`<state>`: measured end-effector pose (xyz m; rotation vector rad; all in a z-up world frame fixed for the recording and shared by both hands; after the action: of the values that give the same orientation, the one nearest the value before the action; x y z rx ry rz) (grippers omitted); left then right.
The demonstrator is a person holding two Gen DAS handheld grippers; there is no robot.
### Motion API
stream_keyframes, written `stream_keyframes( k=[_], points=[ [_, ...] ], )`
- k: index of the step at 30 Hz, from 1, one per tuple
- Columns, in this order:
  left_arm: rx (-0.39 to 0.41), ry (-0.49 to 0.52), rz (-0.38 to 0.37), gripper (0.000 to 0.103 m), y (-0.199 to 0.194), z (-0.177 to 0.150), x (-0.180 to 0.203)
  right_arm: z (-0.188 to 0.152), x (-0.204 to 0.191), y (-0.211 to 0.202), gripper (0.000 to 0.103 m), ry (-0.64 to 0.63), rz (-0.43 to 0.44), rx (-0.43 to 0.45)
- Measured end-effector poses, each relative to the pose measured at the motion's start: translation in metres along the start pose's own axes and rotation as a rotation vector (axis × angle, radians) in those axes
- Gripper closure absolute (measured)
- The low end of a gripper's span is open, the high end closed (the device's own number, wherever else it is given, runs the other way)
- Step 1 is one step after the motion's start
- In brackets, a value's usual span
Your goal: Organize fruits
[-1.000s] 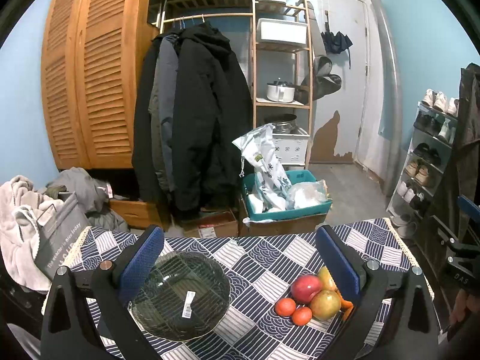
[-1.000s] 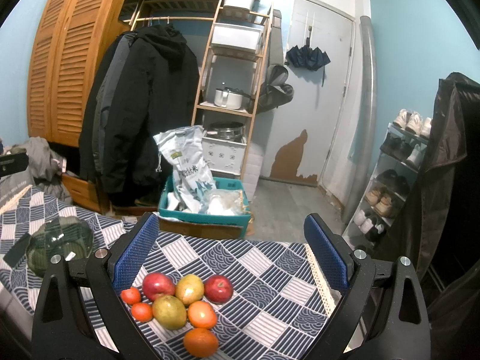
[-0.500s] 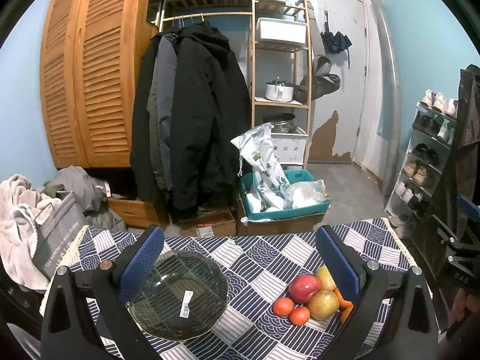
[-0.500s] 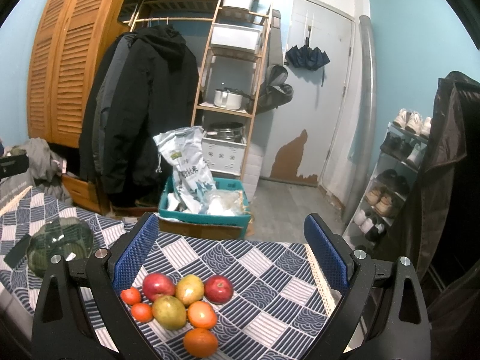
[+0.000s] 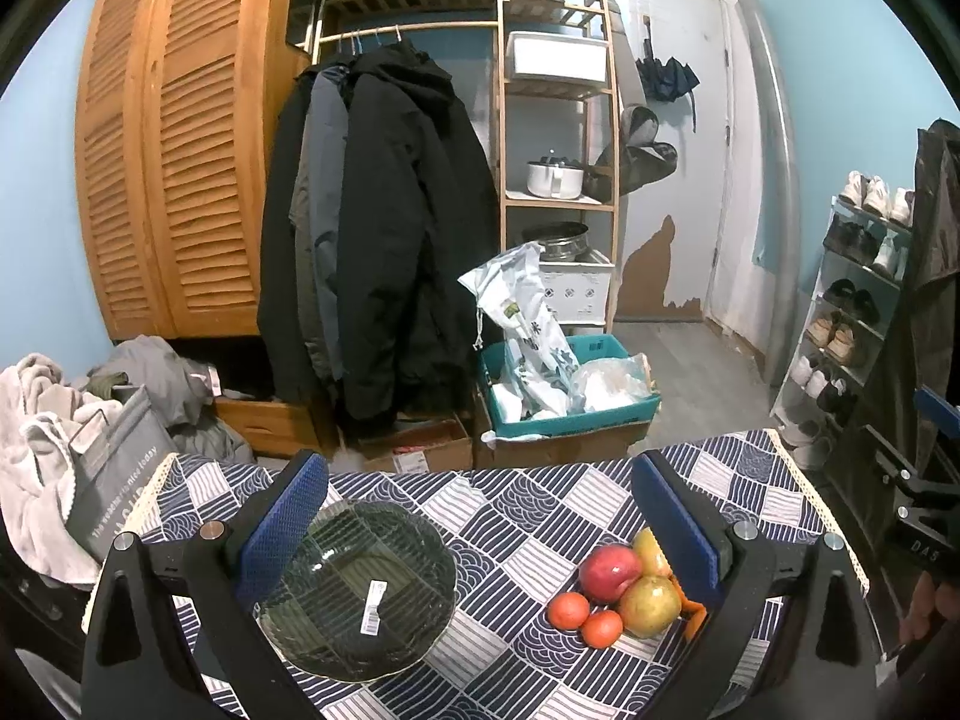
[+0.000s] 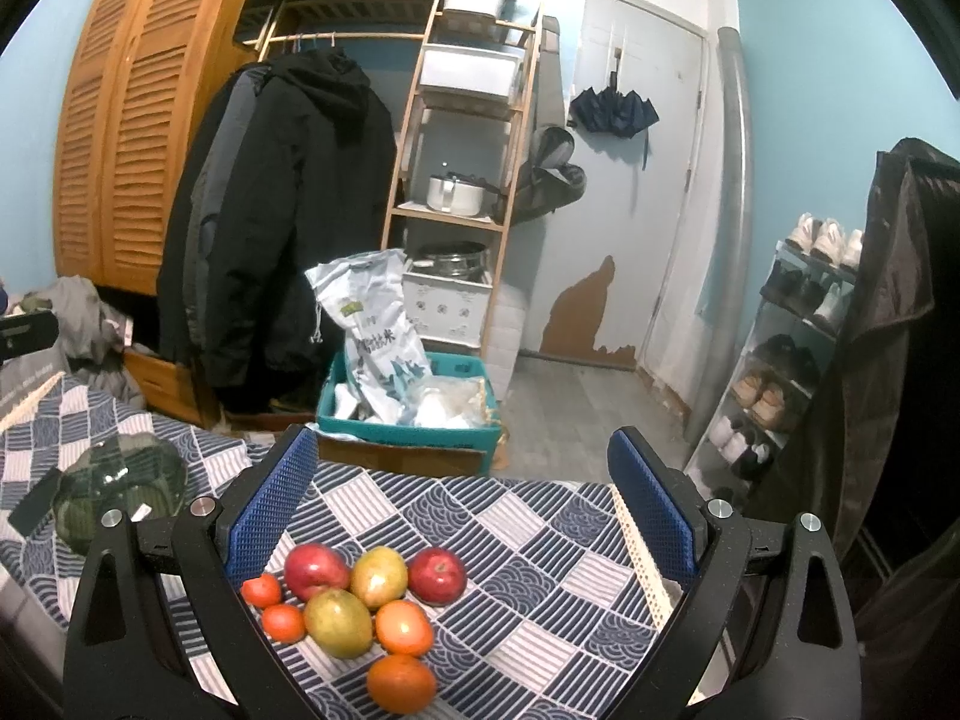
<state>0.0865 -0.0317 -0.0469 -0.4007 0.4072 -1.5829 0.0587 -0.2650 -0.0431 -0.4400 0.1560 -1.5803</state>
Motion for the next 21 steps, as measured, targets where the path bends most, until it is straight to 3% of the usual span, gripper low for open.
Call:
stream_keyframes(
  k=[7, 16, 21],
  points=[
    [-0.016, 0.008, -0.004, 0.001, 0.006, -0.009, -0.001, -0.006, 0.011, 0.007, 0.007, 0.026, 0.007, -0.034],
    [-0.1, 0.022, -0.026, 0.001, 0.031, -0.031, 0.004, -0.033, 0.008, 0.024, 0.007, 0.006, 0.01, -0.124],
    [-0.19, 0.017, -0.065, 0.001, 0.057, -0.058, 0.011, -0.057, 0.001, 0.039, 0.007, -0.013, 0.029, -0.205]
  ],
)
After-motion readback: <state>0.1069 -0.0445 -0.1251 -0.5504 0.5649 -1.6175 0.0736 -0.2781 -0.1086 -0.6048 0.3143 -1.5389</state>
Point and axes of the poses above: each gripper's, at about its wrist camera, not at the fingertips, and y roughly the way its jaws point, x to its right, z to its top, the point moved 10 cm from there along y, roughly the way its jaws point
